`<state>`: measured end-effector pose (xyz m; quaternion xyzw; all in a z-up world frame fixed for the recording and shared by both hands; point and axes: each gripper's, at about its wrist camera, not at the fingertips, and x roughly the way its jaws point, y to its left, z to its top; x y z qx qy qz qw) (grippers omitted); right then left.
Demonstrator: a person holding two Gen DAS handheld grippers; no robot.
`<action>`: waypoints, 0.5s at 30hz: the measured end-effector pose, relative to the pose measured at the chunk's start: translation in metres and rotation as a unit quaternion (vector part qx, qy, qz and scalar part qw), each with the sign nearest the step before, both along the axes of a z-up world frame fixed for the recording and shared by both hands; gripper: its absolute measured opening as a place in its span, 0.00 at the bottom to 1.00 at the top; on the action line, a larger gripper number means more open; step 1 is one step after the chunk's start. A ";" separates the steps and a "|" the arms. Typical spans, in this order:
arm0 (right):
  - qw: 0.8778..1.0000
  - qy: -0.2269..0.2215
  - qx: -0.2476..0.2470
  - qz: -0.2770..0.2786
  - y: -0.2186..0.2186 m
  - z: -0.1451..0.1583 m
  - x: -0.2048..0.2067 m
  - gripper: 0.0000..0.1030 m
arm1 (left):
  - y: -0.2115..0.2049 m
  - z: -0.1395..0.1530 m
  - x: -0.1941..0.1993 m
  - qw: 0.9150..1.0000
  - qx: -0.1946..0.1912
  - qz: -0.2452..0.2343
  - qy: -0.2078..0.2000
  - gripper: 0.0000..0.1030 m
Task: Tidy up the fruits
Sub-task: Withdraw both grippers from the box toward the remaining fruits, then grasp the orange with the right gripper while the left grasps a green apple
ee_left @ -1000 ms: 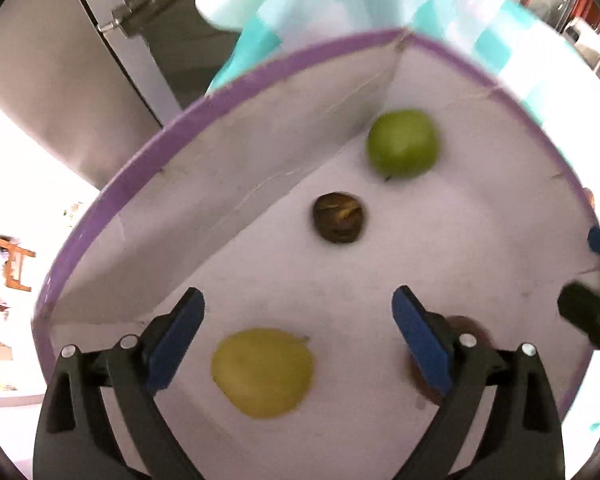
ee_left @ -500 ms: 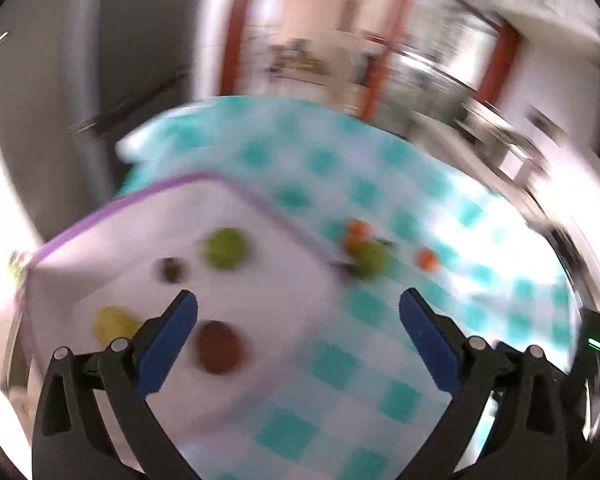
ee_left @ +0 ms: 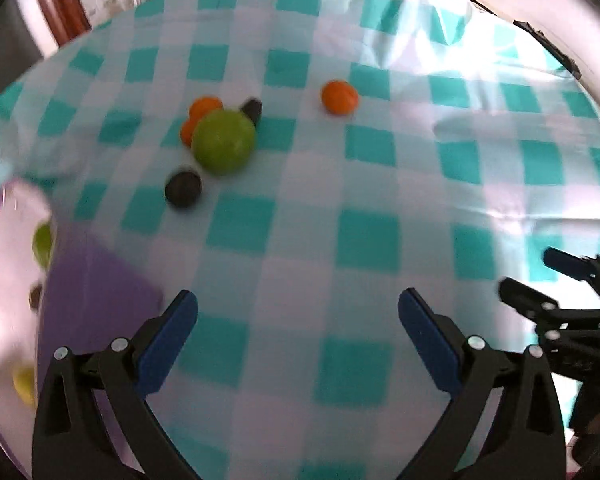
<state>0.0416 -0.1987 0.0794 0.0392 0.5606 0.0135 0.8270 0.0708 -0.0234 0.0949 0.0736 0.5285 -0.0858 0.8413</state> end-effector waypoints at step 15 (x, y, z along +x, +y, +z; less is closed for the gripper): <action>0.999 -0.024 -0.022 0.039 0.078 -0.032 0.191 0.64 | 0.018 -0.017 0.076 0.993 0.022 -0.007 -0.114 0.95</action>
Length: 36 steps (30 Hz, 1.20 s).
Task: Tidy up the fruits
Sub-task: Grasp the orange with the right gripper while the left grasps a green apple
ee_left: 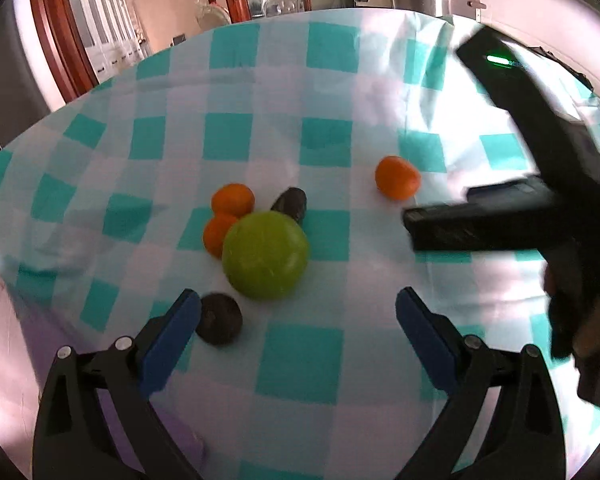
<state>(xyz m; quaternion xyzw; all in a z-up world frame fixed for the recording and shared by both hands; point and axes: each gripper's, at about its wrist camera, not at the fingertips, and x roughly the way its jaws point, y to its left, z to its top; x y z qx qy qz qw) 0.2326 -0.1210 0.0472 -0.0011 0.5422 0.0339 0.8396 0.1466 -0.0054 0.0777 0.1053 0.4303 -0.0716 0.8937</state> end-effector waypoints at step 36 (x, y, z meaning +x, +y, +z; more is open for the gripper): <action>0.999 -0.032 0.025 -0.028 -0.046 0.006 -0.061 0.41 | 0.015 -0.037 0.079 0.983 -0.077 0.078 0.148 0.63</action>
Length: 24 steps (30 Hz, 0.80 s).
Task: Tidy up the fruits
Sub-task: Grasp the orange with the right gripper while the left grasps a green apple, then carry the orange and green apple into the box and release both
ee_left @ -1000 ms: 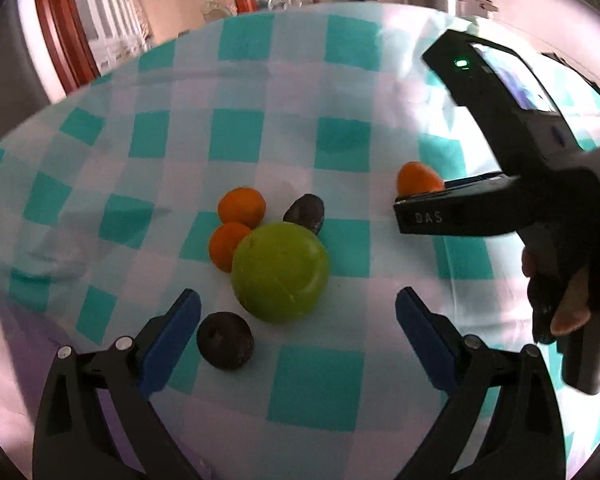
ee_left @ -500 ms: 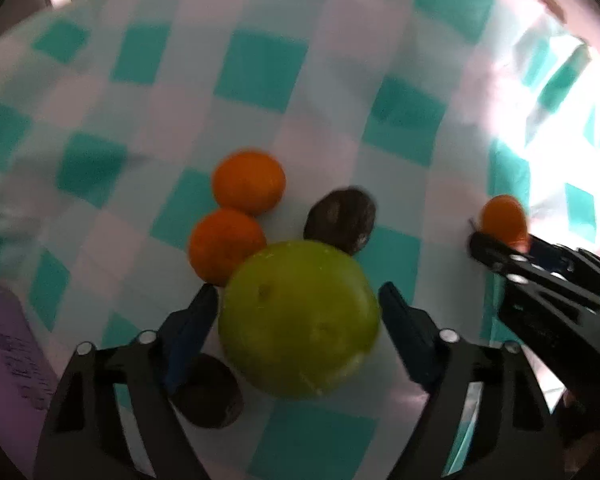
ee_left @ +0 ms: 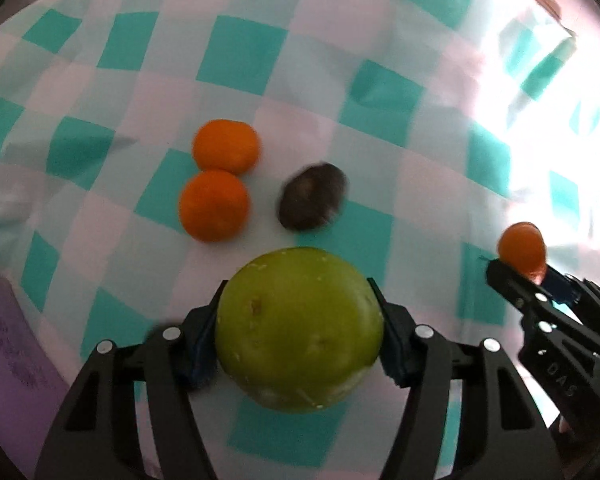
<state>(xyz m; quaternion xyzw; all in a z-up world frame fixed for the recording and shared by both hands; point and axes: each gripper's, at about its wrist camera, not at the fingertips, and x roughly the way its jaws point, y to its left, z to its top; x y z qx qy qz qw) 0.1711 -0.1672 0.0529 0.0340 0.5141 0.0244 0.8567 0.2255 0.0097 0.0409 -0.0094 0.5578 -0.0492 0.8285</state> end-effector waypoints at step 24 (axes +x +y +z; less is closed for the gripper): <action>0.998 -0.028 0.025 0.041 -0.061 0.081 -0.178 0.41 | -0.112 0.062 -0.211 0.996 0.037 -0.074 -0.041 0.63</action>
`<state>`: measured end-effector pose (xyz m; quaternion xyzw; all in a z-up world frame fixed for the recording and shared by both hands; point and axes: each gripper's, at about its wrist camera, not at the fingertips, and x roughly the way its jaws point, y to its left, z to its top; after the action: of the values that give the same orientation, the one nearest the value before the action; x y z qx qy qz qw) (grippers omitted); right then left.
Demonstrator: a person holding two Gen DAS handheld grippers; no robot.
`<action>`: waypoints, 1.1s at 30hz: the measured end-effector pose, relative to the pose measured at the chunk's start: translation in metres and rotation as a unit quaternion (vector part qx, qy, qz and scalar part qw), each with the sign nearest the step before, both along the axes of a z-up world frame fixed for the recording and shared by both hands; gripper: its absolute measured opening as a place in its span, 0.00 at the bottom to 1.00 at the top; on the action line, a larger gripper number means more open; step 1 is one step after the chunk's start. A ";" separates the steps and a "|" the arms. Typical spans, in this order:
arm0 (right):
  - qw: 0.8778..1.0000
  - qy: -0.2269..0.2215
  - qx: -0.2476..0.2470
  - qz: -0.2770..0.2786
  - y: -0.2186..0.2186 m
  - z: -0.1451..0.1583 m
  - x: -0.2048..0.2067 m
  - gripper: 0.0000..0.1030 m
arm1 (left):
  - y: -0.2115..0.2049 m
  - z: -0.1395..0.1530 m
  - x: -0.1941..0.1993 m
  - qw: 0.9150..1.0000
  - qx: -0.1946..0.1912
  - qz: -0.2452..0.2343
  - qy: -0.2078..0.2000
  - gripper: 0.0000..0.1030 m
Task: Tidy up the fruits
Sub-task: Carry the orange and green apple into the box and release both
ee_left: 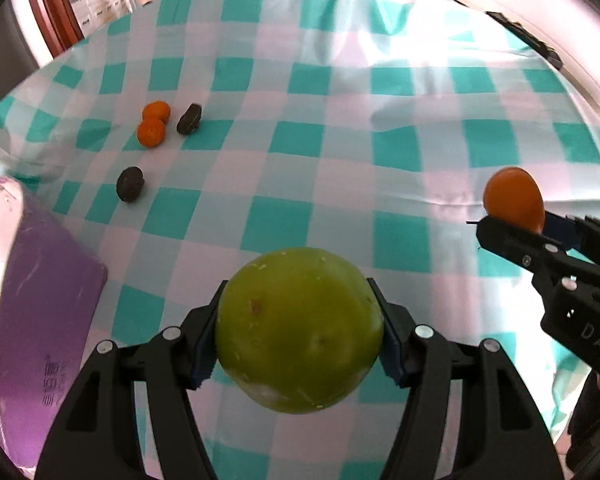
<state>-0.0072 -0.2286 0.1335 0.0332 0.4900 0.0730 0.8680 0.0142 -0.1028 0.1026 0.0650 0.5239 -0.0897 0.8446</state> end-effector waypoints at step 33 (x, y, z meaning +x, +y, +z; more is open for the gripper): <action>0.988 -0.099 -0.050 0.110 0.019 0.091 -0.122 0.41 | -0.004 0.098 -0.103 0.996 0.025 -0.063 -0.066 0.63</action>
<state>-0.1293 -0.2093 0.2242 -0.0723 0.4055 0.1464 0.8994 -0.0885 -0.1063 0.2001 0.1250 0.4642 -0.1248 0.8679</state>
